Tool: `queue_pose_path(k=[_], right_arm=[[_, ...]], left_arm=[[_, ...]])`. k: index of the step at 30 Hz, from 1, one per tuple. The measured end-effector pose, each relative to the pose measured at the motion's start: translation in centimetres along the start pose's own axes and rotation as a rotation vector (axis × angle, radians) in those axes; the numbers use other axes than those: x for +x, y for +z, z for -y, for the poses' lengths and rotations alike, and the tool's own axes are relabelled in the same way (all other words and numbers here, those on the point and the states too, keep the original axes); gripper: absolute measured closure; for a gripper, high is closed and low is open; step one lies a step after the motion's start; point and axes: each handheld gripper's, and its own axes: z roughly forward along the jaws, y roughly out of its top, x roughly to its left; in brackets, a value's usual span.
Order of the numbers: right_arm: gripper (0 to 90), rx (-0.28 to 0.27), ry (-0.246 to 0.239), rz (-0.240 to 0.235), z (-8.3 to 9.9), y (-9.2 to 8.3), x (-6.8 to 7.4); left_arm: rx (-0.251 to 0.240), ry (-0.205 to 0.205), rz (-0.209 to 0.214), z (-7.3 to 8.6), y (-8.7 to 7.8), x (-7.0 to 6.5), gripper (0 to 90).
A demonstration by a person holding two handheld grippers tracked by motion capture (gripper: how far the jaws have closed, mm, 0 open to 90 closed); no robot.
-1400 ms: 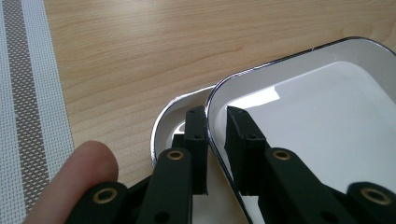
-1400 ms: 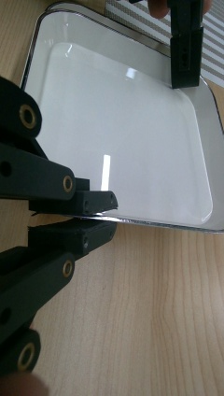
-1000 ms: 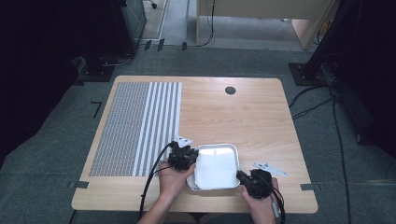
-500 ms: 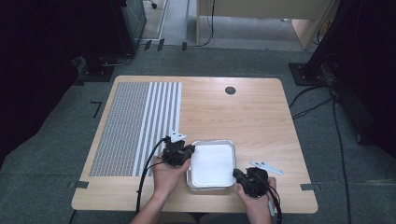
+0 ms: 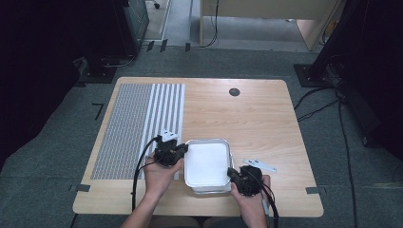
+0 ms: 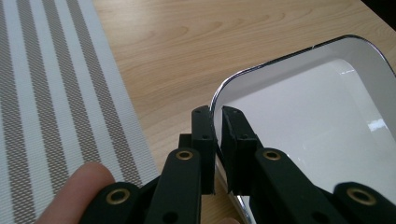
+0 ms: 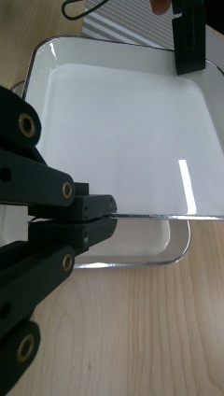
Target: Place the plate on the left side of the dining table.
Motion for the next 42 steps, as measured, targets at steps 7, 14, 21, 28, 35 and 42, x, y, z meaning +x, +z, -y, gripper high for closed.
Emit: queue_pose_path(k=[7, 14, 21, 28, 35, 42], right_arm=[[89.5, 0.001, -0.021, -0.012, -0.9, 1.0, 2.3], [89.5, 0.014, -0.042, -0.025, -1.6, 2.1, 4.3], [89.3, 0.021, -0.068, -0.032, -2.0, 2.9, 6.1], [89.4, 0.038, -0.077, -0.043, -2.5, 4.3, 8.4], [89.5, 0.054, -0.094, -0.054, -3.2, 5.5, 10.1], [89.5, 0.066, -0.099, -0.066, -3.6, 6.7, 11.9]], left_arm=[[-0.015, -0.007, -0.033, -0.6, -1.5, 2.0, 85.7], [-0.027, -0.019, -0.059, -0.7, -2.7, 3.9, 85.9], [-0.033, -0.027, -0.079, -0.8, -3.8, 5.4, 86.1], [-0.042, -0.044, -0.101, -0.7, -4.9, 7.3, 86.4], [-0.052, -0.056, -0.128, -0.8, -6.1, 9.3, 86.4], [-0.058, -0.065, -0.160, -1.0, -6.9, 11.0, 86.8]])
